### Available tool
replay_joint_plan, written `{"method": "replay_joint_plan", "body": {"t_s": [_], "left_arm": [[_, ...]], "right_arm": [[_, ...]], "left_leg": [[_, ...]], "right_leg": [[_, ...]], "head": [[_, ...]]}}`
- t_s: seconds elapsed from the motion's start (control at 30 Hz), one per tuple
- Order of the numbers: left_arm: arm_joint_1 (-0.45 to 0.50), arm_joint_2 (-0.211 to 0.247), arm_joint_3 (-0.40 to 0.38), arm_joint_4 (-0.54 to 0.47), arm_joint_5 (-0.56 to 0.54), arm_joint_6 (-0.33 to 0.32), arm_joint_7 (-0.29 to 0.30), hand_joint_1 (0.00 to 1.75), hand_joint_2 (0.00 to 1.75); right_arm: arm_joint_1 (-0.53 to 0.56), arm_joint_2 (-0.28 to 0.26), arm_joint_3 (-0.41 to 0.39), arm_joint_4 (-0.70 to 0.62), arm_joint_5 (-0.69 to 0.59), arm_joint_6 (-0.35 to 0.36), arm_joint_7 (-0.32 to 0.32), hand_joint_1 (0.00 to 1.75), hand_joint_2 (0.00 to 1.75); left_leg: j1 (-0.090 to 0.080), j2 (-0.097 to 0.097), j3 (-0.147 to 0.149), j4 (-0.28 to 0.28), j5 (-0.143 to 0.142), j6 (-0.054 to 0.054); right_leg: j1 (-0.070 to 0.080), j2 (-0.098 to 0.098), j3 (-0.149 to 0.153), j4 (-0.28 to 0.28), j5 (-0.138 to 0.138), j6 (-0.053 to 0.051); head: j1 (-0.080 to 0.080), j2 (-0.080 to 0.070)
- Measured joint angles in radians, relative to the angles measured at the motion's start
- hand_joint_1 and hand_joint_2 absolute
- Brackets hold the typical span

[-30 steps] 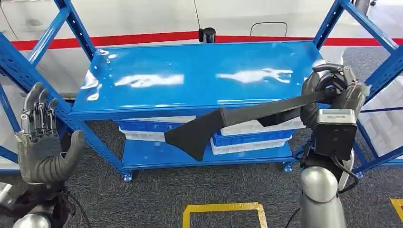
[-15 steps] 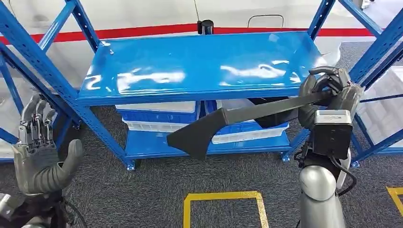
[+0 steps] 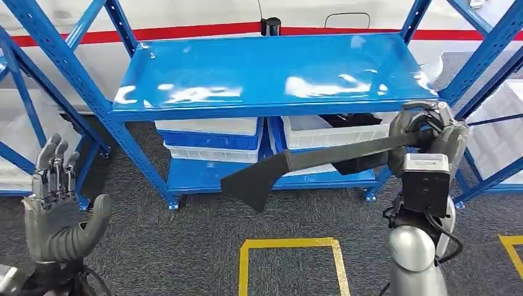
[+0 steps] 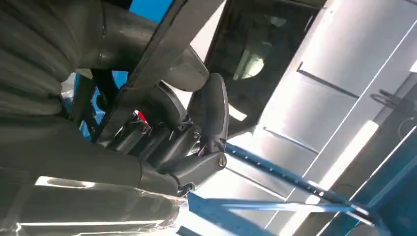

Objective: Take the parts from the cabinet and place them on the table.

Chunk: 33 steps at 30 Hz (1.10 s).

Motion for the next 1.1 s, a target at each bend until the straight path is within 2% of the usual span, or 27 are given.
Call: {"method": "replay_joint_plan", "body": {"t_s": [0.07,0.1,0.13,0.17,0.23,0.27,0.3,0.33,0.37,0.4,0.43,0.47,0.5,0.57,0.6,0.63,0.67,0.7,0.73,0.77,0.8,0.83,0.97,1.0,1.03,1.07,1.1], "left_arm": [[0.001,0.002,0.000,0.002,0.002,0.000,-0.002,0.00,1.75],[0.002,0.003,0.001,0.003,0.002,0.000,-0.003,0.00,1.75],[0.002,0.003,0.001,0.004,0.001,-0.001,-0.003,0.00,1.75],[0.002,0.003,0.001,0.005,0.001,-0.001,-0.003,0.00,1.75],[0.002,0.003,0.002,0.009,0.001,-0.002,-0.003,0.00,1.75],[0.002,0.003,0.002,0.012,0.001,-0.003,-0.003,0.00,1.75],[0.001,0.003,0.002,0.015,0.001,-0.006,-0.002,0.00,1.75],[-0.001,0.003,0.002,0.019,0.002,-0.010,0.002,0.00,1.75],[-0.005,0.003,0.002,0.023,0.003,-0.014,0.004,0.00,1.75],[-0.010,0.003,0.002,0.027,0.004,-0.018,0.006,0.00,1.75],[-0.014,0.004,0.002,0.029,0.006,-0.019,0.006,0.00,1.75],[-0.020,0.005,0.003,0.031,0.009,-0.021,0.008,0.00,1.75],[-0.024,0.006,0.004,0.032,0.009,-0.021,0.008,0.00,1.75],[-0.028,0.006,0.005,0.037,0.013,-0.027,0.012,0.00,1.75],[-0.032,0.005,0.005,0.039,0.015,-0.032,0.015,0.00,1.75],[-0.036,0.002,0.004,0.043,0.015,-0.034,0.015,0.00,1.75],[-0.042,-0.004,0.005,0.046,0.015,-0.034,0.017,0.00,1.75],[-0.046,-0.007,0.005,0.051,0.016,-0.034,0.020,0.00,1.75],[-0.046,-0.011,0.004,0.054,0.016,-0.034,0.021,0.00,1.75],[-0.047,-0.015,0.004,0.057,0.016,-0.034,0.021,0.00,1.75],[-0.047,-0.019,0.004,0.062,0.016,-0.034,0.021,0.00,1.75],[-0.047,-0.020,0.004,0.064,0.016,-0.034,0.021,0.00,1.75],[-0.047,-0.021,0.004,0.064,0.016,-0.034,0.021,0.00,1.75],[-0.049,-0.023,0.004,0.069,0.022,-0.034,0.021,0.00,1.75],[-0.065,-0.031,0.008,0.079,0.040,-0.032,0.021,0.00,1.75],[-0.077,-0.035,0.024,0.093,0.058,-0.029,0.021,0.00,1.75],[-0.079,-0.036,0.032,0.109,0.066,-0.027,0.025,0.00,1.75]], "right_arm": [[0.013,-0.004,-0.006,0.000,0.000,-0.002,-0.005,1.75,1.75],[0.015,-0.004,-0.007,0.000,0.000,-0.003,-0.005,1.75,1.75],[0.014,-0.005,-0.008,-0.001,0.000,-0.005,-0.006,1.75,1.75],[0.015,-0.005,-0.009,-0.002,-0.001,-0.006,-0.006,1.75,1.75],[0.017,-0.005,-0.011,-0.002,-0.002,-0.006,-0.007,1.75,1.75],[0.020,-0.006,-0.014,-0.002,-0.004,-0.007,-0.007,1.75,1.75],[0.023,-0.007,-0.018,-0.001,-0.007,-0.008,-0.008,1.75,1.75],[0.027,-0.008,-0.022,-0.002,-0.009,-0.011,-0.010,1.75,1.75],[0.029,-0.009,-0.026,-0.002,-0.009,-0.014,-0.011,1.75,1.75],[0.031,-0.010,-0.029,-0.002,-0.009,-0.016,-0.012,1.75,1.75],[0.033,-0.011,-0.034,-0.004,-0.009,-0.017,-0.014,1.75,1.75],[0.036,-0.013,-0.041,-0.008,-0.008,-0.019,-0.017,1.75,1.75],[0.039,-0.016,-0.047,-0.011,-0.008,-0.021,-0.018,1.75,1.75],[0.051,-0.020,-0.056,-0.015,-0.011,-0.025,-0.020,1.75,1.75],[0.061,-0.022,-0.064,-0.018,-0.016,-0.025,-0.022,1.75,1.75],[0.069,-0.027,-0.072,-0.020,-0.019,-0.025,-0.025,1.75,1.75],[0.073,-0.029,-0.079,-0.023,-0.024,-0.026,-0.026,1.75,1.75],[0.077,-0.032,-0.084,-0.023,-0.026,-0.027,-0.028,1.75,1.75],[0.084,-0.035,-0.089,-0.023,-0.027,-0.027,-0.030,1.75,1.75],[0.092,-0.038,-0.093,-0.023,-0.028,-0.027,-0.032,1.75,1.75],[0.098,-0.040,-0.097,-0.023,-0.029,-0.027,-0.034,1.75,1.75],[0.100,-0.041,-0.098,-0.023,-0.029,-0.027,-0.035,1.75,1.75],[0.101,-0.041,-0.098,-0.023,-0.029,-0.027,-0.035,1.75,1.75],[0.104,-0.043,-0.100,-0.023,-0.030,-0.027,-0.039,1.75,1.75],[0.106,-0.045,-0.108,-0.023,-0.039,-0.027,-0.043,1.75,1.75],[0.118,-0.045,-0.126,-0.020,-0.048,-0.023,-0.041,1.75,1.75],[0.127,-0.045,-0.136,-0.015,-0.056,-0.017,-0.041,1.75,1.75]], "left_leg": [[-0.001,-0.001,-0.003,-0.001,0.011,-0.006],[0.003,0.000,-0.008,0.002,0.008,-0.009],[0.007,0.000,-0.016,0.020,-0.027,-0.013],[0.008,0.000,-0.033,0.074,-0.083,-0.016],[0.008,-0.001,-0.086,0.234,-0.183,-0.021],[0.007,-0.001,-0.104,0.307,-0.211,-0.019],[0.007,-0.001,-0.102,0.334,-0.208,-0.016],[0.006,-0.001,-0.078,0.318,-0.179,-0.008],[0.002,-0.001,-0.033,0.262,-0.142,0.002],[-0.003,-0.003,0.034,0.169,-0.108,0.018],[-0.011,-0.007,0.097,0.079,-0.104,0.037],[-0.015,-0.004,0.139,0.015,-0.135,0.054],[-0.019,-0.005,0.146,-0.007,-0.137,0.048],[-0.031,-0.009,0.138,-0.007,-0.124,0.056],[-0.031,-0.006,0.134,-0.023,-0.104,0.060],[-0.018,0.003,0.132,-0.038,-0.085,0.054],[-0.016,0.001,0.116,-0.042,-0.072,0.064],[-0.015,0.004,0.104,-0.041,-0.061,0.060],[-0.015,0.005,0.089,-0.041,-0.050,0.059],[-0.015,0.006,0.074,-0.040,-0.039,0.056],[-0.014,0.008,0.059,-0.038,-0.028,0.054],[-0.012,0.008,0.052,-0.037,-0.024,0.052],[-0.012,0.008,0.049,-0.036,-0.022,0.051],[-0.008,0.009,0.034,-0.032,-0.013,0.046],[0.000,0.008,-0.006,-0.005,0.003,0.027],[-0.008,0.005,-0.026,0.010,0.023,0.010],[-0.004,0.003,-0.028,0.006,0.037,0.004]], "right_leg": [[-0.002,-0.001,-0.008,0.009,0.003,-0.006],[-0.010,-0.001,-0.013,0.008,0.011,-0.018],[-0.010,-0.002,-0.020,0.008,0.018,-0.030],[-0.006,-0.003,-0.029,0.008,0.026,-0.045],[0.003,-0.003,-0.050,0.008,0.040,-0.066],[0.009,-0.003,-0.063,0.008,0.049,-0.076],[0.014,-0.003,-0.074,0.009,0.057,-0.079],[0.019,-0.003,-0.083,0.009,0.066,-0.081],[0.024,-0.003,-0.092,0.009,0.073,-0.082],[0.031,-0.002,-0.098,0.009,0.081,-0.082],[0.029,-0.002,-0.100,0.009,0.085,-0.082],[0.037,-0.002,-0.104,0.009,0.092,-0.076],[0.025,-0.004,-0.105,0.008,0.098,-0.068],[0.016,-0.006,-0.109,0.005,0.113,-0.052],[0.024,-0.005,-0.111,-0.002,0.125,-0.043],[0.023,-0.005,-0.122,0.015,0.103,-0.046],[0.028,-0.002,-0.148,0.056,0.053,-0.055],[0.025,-0.002,-0.166,0.114,0.007,-0.059],[0.021,-0.002,-0.185,0.190,-0.036,-0.058],[0.017,-0.002,-0.200,0.258,-0.062,-0.052],[0.012,-0.002,-0.202,0.301,-0.063,-0.040],[0.010,-0.002,-0.197,0.305,-0.056,-0.033],[0.009,-0.002,-0.193,0.304,-0.052,-0.030],[0.004,-0.002,-0.164,0.279,-0.024,-0.012],[-0.015,-0.003,-0.022,0.082,0.026,0.020],[-0.004,0.001,0.010,0.004,-0.018,-0.009],[-0.004,-0.001,0.000,0.007,-0.008,-0.027]], "head": [[-0.005,0.000],[-0.004,0.000],[-0.005,0.000],[-0.005,0.000],[-0.005,0.000],[-0.005,0.000],[-0.005,0.000],[-0.005,0.000],[-0.005,0.000],[-0.005,0.000],[-0.005,0.000],[-0.001,0.000],[-0.004,0.000],[-0.006,0.000],[-0.004,0.000],[-0.005,0.000],[0.000,0.000],[0.003,0.000],[0.003,0.000],[0.003,0.000],[0.003,0.000],[0.003,0.000],[0.003,0.000],[0.003,0.000],[0.004,0.000],[-0.001,0.000],[-0.004,0.000]]}}
